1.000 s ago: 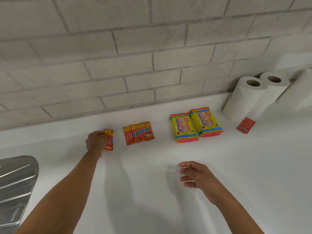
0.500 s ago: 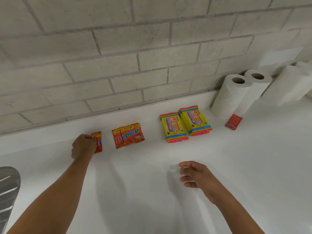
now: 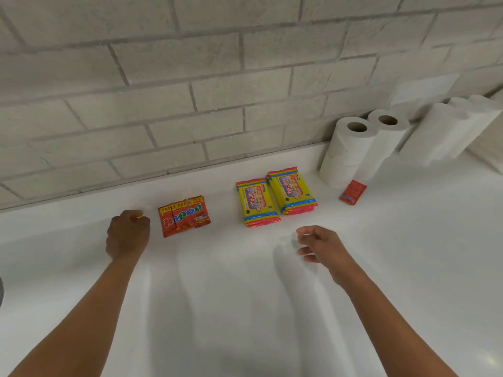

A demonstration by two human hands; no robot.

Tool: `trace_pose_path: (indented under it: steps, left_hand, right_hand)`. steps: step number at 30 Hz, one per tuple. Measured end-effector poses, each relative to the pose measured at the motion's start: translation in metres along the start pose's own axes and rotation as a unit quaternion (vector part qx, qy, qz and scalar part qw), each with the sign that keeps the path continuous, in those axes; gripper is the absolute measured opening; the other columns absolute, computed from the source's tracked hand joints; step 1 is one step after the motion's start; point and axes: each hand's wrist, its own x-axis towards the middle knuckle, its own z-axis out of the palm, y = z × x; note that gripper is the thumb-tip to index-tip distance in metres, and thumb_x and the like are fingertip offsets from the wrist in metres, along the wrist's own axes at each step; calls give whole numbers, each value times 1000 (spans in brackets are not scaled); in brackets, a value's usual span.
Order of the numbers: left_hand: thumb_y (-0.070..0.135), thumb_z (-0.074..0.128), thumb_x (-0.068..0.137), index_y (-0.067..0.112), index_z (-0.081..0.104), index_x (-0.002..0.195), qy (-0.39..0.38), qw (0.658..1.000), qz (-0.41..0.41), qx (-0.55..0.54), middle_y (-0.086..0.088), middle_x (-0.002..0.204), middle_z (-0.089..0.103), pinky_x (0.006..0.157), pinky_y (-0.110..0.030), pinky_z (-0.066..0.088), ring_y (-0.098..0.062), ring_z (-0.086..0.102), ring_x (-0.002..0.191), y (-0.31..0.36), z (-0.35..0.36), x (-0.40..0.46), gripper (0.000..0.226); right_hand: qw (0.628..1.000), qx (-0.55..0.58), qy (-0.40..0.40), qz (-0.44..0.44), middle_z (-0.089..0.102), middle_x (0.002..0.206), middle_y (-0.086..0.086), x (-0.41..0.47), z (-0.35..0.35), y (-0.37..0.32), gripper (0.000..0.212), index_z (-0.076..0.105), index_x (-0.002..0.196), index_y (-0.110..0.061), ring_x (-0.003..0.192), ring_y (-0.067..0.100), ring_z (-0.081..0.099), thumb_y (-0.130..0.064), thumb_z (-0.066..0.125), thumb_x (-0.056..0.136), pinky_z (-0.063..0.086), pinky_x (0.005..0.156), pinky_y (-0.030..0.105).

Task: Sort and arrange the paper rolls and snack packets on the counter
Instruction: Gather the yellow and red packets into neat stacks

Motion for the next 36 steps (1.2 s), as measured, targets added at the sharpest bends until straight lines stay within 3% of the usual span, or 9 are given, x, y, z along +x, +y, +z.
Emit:
trace_pose_path:
  steps: [5, 8, 11, 14, 17, 24, 27, 31, 36]
  left_hand:
    - [29, 55, 92, 28, 66, 112, 4, 998, 54, -15, -2, 118, 64, 83, -38, 44, -28, 60, 108, 20, 3, -32, 23]
    - [31, 56, 92, 30, 66, 109, 14, 997, 67, -22, 5, 108, 60, 80, -36, 46, -25, 61, 105, 33, 4, -51, 20]
    - [29, 56, 93, 26, 67, 107, 21, 996, 85, -23, 2, 106, 62, 73, -32, 45, -24, 62, 97, 48, 9, -69, 18]
    - [28, 56, 95, 23, 68, 104, 22, 993, 115, -16, -7, 108, 67, 76, -38, 52, -27, 64, 93, 61, 16, -84, 16]
    - [28, 55, 94, 21, 68, 108, 17, 994, 108, -12, -8, 111, 66, 78, -39, 52, -29, 64, 93, 75, 24, -99, 20]
    - [27, 56, 93, 23, 67, 104, 21, 994, 108, -11, -3, 97, 63, 77, -34, 45, -24, 58, 83, 102, 37, -133, 16]
    - [25, 57, 94, 21, 69, 103, 32, 994, 106, -19, 3, 91, 62, 76, -30, 41, -18, 57, 79, 110, 45, -147, 15]
    - [23, 60, 95, 23, 68, 100, 25, 992, 107, -63, 5, 99, 68, 75, -31, 47, -14, 62, 76, 117, 54, -165, 10]
    - [21, 62, 94, 30, 68, 102, 5, 987, 102, -125, 14, 102, 67, 69, -24, 48, -2, 62, 75, 123, 64, -187, 14]
  right_hand:
    - [990, -104, 73, -59, 73, 93, 7, 38, -46, -2, 21, 71, 102, -17, 77, 20, 65, -5, 60, 88, 53, 73, 34]
    - [962, -212, 134, -109, 70, 98, 3, 63, -74, -3, 20, 73, 104, -18, 89, 19, 64, -12, 65, 87, 50, 84, 32]
    - [929, -302, 159, -143, 67, 106, 1, 87, -103, -4, 25, 71, 108, -19, 92, 18, 61, -12, 66, 85, 43, 82, 26]
    - [890, -413, 148, -128, 60, 115, 6, 107, -130, -5, 30, 67, 115, -19, 107, 30, 56, -17, 63, 85, 46, 81, 34]
    - [856, -483, 125, -134, 53, 126, 6, 122, -149, -8, 40, 61, 125, -20, 116, 30, 46, -14, 59, 85, 45, 79, 37]
    - [796, -558, 25, -234, 46, 146, -4, 151, -173, -13, 49, 55, 136, -31, 135, 25, 38, -13, 56, 91, 45, 99, 43]
    - [770, -571, -11, -284, 51, 143, -9, 161, -180, -14, 41, 59, 135, -36, 137, 21, 40, -23, 57, 96, 42, 104, 41]
    - [755, -557, 1, -345, 65, 128, -10, 163, -184, -13, 29, 68, 124, -35, 129, 18, 51, -35, 61, 96, 39, 103, 39]
    - [721, -547, 73, -421, 76, 92, 1, 156, -184, -3, 15, 78, 101, -24, 94, 28, 70, -25, 75, 87, 48, 87, 42]
